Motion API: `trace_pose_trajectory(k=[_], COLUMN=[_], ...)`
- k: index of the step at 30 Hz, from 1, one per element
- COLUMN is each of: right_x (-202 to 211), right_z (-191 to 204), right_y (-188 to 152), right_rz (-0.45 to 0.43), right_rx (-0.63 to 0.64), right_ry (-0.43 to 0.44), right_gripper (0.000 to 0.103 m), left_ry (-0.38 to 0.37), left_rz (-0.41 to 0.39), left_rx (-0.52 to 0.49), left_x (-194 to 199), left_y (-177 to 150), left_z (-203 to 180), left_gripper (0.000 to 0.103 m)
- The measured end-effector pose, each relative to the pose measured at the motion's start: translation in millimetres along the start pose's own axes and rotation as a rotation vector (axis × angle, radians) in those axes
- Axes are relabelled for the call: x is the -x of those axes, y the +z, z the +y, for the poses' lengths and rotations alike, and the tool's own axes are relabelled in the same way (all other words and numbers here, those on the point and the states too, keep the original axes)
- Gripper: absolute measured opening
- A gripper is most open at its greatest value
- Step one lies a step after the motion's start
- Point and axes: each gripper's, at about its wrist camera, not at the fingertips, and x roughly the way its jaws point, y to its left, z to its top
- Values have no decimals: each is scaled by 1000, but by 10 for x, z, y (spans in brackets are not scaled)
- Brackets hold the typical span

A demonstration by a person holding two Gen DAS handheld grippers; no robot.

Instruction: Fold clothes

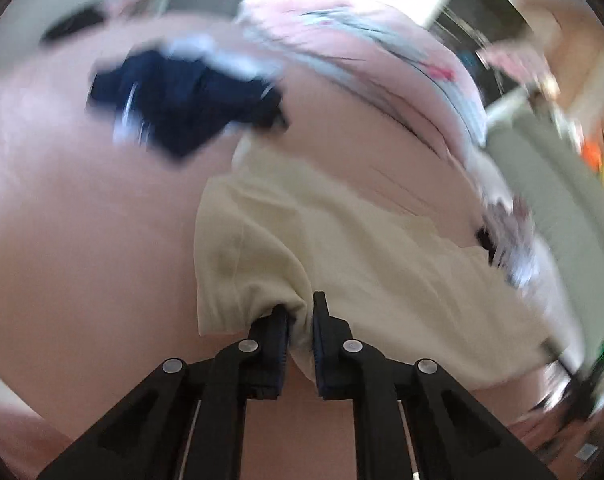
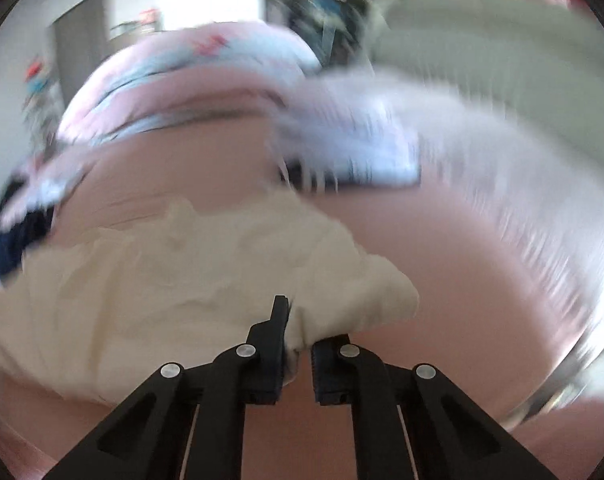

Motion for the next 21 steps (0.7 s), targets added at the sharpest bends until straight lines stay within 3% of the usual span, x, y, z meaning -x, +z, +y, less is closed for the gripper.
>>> trace_pose_trajectory(k=[2, 3, 5, 7, 8, 12, 13, 15, 17, 18, 21], right_x=[112, 72, -110, -363, -382, -293, -295, -259, -139, -49, 229], right_z=[48, -44, -252, -394, -393, -450, -566, -805, -1016, -1025, -1030], right_y=[-25, -106, -316, -521, -528, -520, -518, -509, -523, -496, -407], right_rz=[-35, -3, 120, 254, 255, 233, 247, 262, 234, 198, 85], right_rx=[63, 31, -57, -110, -95, -91, -160, -315, -424, -419, -390], right_ry=[-49, -57, -42, -30, -28, 3, 30, 49, 10, -51, -242], right_gripper=[6, 5, 4, 4, 4, 6, 13, 28, 31, 31, 36], left_ry=[-4, -6, 4, 28, 12, -16, 9, 140, 231, 298, 419], left_rz=[38, 58, 115, 224, 240, 162, 138, 72, 1, -44, -103], left_rx=[21, 32, 58, 109, 158, 230, 253, 284, 295, 282, 80], left_x=[14, 21, -35, -259, -317, -126, -53, 127, 298, 391, 452], left_y=[67, 100, 65, -176, -287, -307, -298, -290, -276, -262, -178], left_z=[172, 258, 442, 659, 762, 880, 914, 963, 972, 940, 610], left_gripper=[9, 9, 8, 8, 9, 17, 19, 21, 21, 20, 20])
